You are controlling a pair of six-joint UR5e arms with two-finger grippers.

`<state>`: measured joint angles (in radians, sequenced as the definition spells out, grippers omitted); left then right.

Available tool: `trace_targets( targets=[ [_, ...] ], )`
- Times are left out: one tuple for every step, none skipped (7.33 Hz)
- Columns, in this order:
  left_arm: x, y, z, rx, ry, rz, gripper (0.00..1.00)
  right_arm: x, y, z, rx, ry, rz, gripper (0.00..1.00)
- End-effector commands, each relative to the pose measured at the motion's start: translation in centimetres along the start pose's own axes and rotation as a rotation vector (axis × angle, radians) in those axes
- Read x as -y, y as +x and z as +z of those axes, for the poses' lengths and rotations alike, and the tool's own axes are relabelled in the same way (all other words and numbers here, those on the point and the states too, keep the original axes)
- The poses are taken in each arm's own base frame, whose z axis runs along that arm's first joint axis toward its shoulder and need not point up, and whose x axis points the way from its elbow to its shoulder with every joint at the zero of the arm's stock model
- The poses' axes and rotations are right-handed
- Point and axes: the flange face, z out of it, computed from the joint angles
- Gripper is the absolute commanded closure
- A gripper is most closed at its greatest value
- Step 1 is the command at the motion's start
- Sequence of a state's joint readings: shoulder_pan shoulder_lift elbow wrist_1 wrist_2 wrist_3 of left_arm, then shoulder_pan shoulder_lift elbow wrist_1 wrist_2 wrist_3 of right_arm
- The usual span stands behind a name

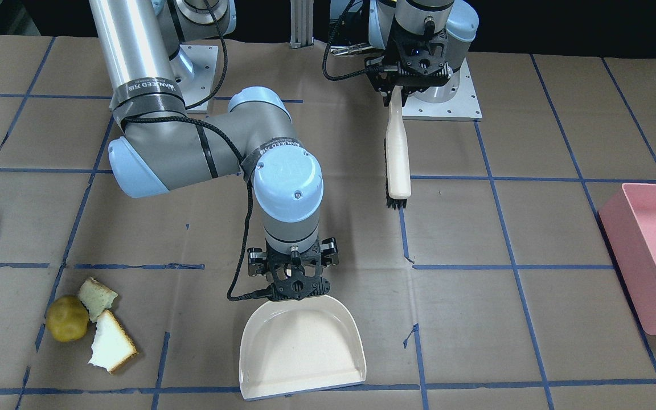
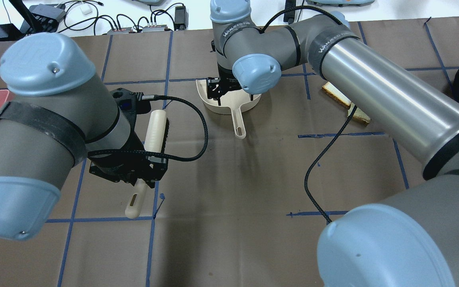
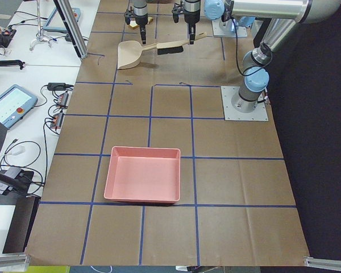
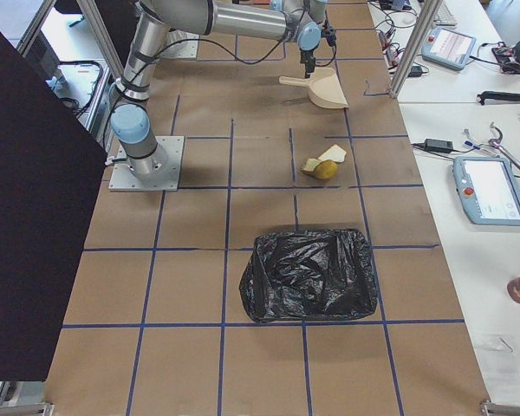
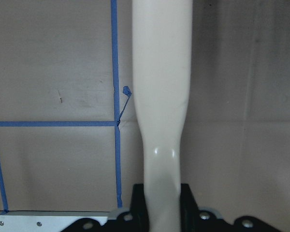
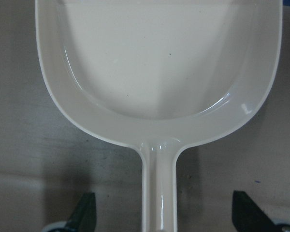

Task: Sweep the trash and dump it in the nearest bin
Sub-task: 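Lower the right gripper onto the dustpan handle and grasp it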

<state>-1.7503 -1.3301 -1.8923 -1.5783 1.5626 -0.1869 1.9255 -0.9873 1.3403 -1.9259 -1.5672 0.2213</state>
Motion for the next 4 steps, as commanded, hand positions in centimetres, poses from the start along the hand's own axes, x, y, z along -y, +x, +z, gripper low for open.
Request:
trace_targets(
  targets=[
    [0.0, 0.0, 0.1, -0.001, -0.002, -0.006, 1.00, -0.4, 0.5, 2.9, 0.000, 0.026, 0.003, 0.01],
    [-0.2, -0.1, -0.2, 0.001, 0.007, -0.006, 1.00, -1.0, 1.0, 3.6, 0.008, 0.066, 0.006, 0.01],
    [-0.3, -0.1, -0.1, 0.001, 0.004, -0.011, 1.00, -1.6, 1.2, 4.1, 0.006, 0.056, 0.014, 0.01],
    [-0.3, -0.1, -0.1, 0.001, 0.006, -0.011, 1.00, -2.0, 0.8, 4.4, 0.003, 0.044, 0.015, 0.01]
  ],
)
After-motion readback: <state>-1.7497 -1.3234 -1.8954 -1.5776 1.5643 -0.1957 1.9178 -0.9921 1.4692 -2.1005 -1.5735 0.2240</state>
